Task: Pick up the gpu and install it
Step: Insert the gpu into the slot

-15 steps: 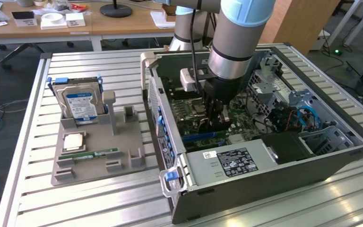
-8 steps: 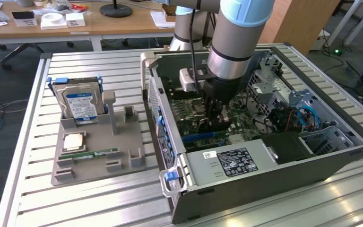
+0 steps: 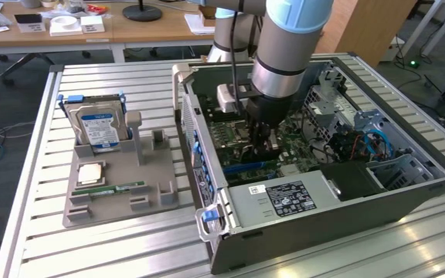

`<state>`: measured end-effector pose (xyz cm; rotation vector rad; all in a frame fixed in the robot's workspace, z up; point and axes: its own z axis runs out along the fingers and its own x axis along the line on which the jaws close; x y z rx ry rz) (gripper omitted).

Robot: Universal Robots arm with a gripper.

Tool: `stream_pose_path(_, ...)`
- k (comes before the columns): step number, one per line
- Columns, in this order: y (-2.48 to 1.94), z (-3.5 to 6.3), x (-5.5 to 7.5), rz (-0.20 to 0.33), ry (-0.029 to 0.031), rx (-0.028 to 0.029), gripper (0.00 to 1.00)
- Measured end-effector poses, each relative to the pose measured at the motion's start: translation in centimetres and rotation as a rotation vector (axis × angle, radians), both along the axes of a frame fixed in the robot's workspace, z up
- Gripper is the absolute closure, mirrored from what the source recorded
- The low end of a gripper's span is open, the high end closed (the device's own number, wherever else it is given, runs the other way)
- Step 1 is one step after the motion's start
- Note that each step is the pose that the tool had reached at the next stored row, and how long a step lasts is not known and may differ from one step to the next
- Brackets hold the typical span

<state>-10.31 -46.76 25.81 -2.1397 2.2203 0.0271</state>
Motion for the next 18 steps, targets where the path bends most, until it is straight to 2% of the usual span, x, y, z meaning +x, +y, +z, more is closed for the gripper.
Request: stream_pose_path(18,-0.01,-0.39,-0.31,-0.001,-0.0002,0.0001,0.74)
